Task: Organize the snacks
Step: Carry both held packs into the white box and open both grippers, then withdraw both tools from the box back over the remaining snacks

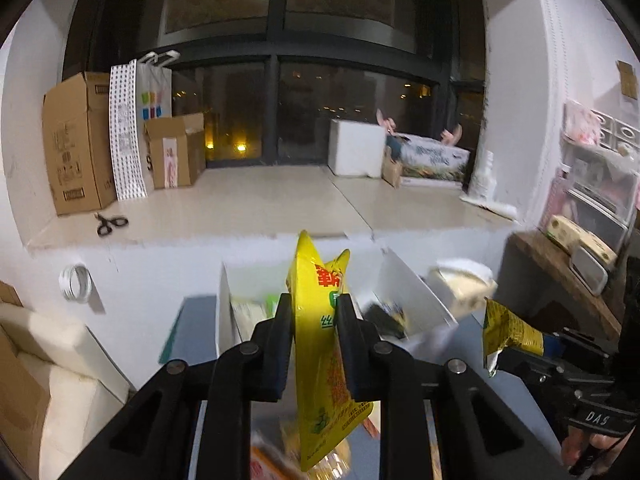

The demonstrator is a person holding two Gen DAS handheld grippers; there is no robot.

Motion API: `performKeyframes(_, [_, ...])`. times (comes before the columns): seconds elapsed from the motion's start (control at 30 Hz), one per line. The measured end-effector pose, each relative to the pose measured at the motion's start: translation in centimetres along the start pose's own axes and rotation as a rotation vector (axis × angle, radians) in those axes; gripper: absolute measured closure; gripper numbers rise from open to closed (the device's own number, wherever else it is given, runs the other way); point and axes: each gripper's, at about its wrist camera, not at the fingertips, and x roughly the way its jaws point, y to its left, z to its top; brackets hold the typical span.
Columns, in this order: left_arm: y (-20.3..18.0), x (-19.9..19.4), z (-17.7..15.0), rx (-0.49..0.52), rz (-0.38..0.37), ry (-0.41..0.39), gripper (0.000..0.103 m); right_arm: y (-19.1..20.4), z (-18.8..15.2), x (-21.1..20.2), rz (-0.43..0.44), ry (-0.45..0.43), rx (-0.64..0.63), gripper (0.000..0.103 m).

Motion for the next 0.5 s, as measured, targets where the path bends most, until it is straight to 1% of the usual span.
performKeyframes(0.03, [0.3, 0.9, 0.8, 0.000, 0.013, 0.002, 0.079, -0.3, 1.4, 1.1, -0.005, 0.006, 0.008, 0.061])
performKeyframes(0.13, [1.5, 4.3, 2.8, 0.001, 0.056, 0.035, 0.079, -1.2, 4.3, 4.2, -0.057, 0.026, 0.013, 0.061])
performKeyframes(0.27, [2.5, 8.4, 3.4, 0.005, 0.092, 0.083, 0.078, -2.9, 6.6, 7.9, -0.081, 0.073, 0.043, 0.061])
performKeyframes(0.3, [2.9, 9.5, 3.3, -0.003, 0.092, 0.100, 0.076, -3.4, 6.9, 8.6, -0.082, 0.089, 0.055, 0.057])
performKeyframes(0.33, [3.3, 10.4, 3.1, -0.011, 0.091, 0.116, 0.069, -4.0, 7.1, 9.7, -0.078, 0.115, 0.067, 0.055])
performKeyframes(0.37, [3.5, 11.0, 2.8, -0.014, 0.116, 0.122, 0.045, -4.4, 7.2, 10.5, -0.090, 0.127, 0.074, 0.042])
performKeyframes(0.4, [3.8, 11.5, 2.6, -0.013, 0.138, 0.129, 0.007, -4.8, 7.2, 11.1, -0.117, 0.141, 0.083, 0.012])
performKeyframes(0.43, [4.1, 11.8, 2.2, -0.017, 0.136, 0.131, 0.000, -5.1, 7.2, 11.4, -0.133, 0.141, 0.094, 0.002])
performKeyframes(0.5, [4.5, 11.6, 1.6, -0.024, 0.133, 0.132, 0.000, -5.8, 6.9, 11.3, -0.124, 0.117, 0.120, 0.000])
